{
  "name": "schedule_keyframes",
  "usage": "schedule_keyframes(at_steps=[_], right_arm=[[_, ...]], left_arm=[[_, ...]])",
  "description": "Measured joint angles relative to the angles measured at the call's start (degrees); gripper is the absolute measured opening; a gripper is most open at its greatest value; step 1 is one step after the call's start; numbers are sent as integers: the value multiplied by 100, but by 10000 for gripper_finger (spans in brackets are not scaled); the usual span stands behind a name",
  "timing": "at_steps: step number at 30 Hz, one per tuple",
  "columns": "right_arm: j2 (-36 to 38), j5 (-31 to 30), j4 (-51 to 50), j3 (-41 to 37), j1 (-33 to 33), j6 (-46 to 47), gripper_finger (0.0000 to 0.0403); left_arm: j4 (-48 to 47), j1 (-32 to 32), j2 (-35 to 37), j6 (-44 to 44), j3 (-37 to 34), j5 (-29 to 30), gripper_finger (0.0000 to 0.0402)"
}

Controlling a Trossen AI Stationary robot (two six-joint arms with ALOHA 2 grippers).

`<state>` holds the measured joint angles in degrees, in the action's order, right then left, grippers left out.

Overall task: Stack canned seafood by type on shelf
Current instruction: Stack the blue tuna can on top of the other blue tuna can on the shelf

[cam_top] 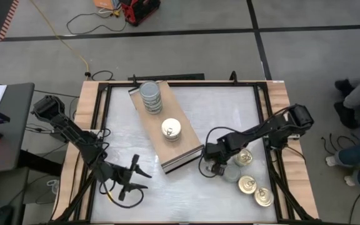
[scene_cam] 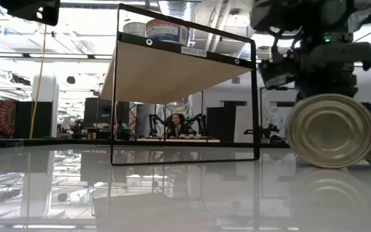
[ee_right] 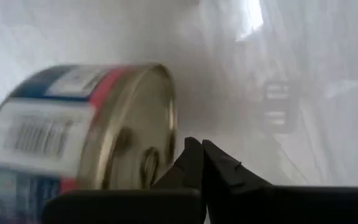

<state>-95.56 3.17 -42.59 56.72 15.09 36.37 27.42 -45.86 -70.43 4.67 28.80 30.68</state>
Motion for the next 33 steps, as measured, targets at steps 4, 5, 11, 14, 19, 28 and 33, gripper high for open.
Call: schedule_keyframes(at_steps=[4, 5, 11, 14, 19, 28, 33], right_arm=[[180, -329, -221, -6, -15, 108, 49], [275, -419, -253, -10, -23, 108, 54], [1058, -906, -505, 2, -8, 128, 62], [1476, -998, -499, 75, 79, 121, 63], [1853, -682, -536, 156, 385, 22, 92], [1499, -297, -197, 318, 874, 1067, 283], [899, -1159, -788, 935, 1251, 1129, 314]], left_arm=[[-56, -90, 4, 43, 0, 278, 181], [-85, -107, 16, 57, 0, 374, 181], [-104, -177, 35, 101, 0, 743, 181], [-101, -177, 35, -96, 0, 1082, 181], [-92, -175, 120, -306, 2, 1609, 181], [-149, -175, 827, 242, 2, 2061, 181], [-408, -175, 1211, 477, 7, 2439, 181]])
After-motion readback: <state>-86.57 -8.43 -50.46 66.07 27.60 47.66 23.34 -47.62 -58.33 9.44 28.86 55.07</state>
